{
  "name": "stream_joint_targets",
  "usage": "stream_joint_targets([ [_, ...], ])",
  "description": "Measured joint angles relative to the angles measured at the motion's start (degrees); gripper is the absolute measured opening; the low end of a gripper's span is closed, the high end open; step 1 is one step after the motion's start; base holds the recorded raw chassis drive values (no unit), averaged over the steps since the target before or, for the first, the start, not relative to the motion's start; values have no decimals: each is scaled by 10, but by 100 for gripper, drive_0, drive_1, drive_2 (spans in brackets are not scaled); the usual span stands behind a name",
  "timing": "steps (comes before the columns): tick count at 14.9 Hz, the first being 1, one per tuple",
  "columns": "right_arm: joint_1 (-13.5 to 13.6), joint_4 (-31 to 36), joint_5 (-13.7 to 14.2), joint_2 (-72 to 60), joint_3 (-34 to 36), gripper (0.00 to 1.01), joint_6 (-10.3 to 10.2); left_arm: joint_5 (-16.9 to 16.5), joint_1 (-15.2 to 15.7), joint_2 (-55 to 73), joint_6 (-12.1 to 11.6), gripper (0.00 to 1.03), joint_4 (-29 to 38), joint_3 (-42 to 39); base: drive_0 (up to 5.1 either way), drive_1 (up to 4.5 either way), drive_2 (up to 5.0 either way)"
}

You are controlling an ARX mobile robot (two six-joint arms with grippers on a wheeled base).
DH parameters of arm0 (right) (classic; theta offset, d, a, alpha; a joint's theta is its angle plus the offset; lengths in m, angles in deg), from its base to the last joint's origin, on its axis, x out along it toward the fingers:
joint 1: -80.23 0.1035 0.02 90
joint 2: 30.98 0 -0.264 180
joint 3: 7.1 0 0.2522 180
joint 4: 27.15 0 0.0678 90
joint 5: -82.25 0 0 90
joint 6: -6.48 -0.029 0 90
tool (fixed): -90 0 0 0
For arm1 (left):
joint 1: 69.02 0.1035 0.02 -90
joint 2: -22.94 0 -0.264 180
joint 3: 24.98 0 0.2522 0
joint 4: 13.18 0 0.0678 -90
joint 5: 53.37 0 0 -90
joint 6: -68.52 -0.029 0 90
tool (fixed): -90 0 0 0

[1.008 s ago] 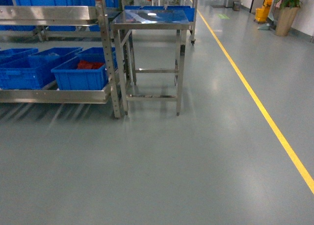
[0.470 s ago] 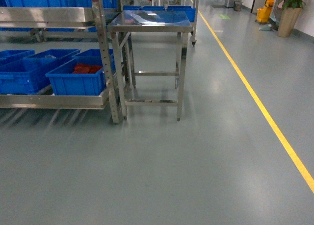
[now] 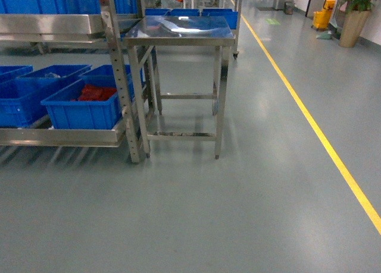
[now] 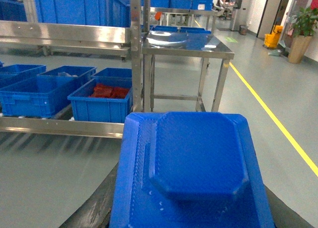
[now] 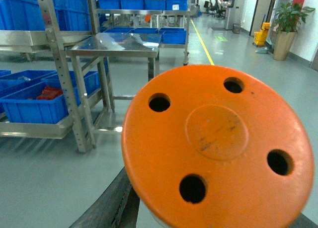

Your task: Sort blue parts and orange caps into right shelf containers

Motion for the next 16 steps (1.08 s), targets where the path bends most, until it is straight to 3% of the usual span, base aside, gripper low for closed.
stream_joint_targets([
  [16,0,1,0,0,0,43,0,2,0,0,0,41,0,0,6,439,-427],
])
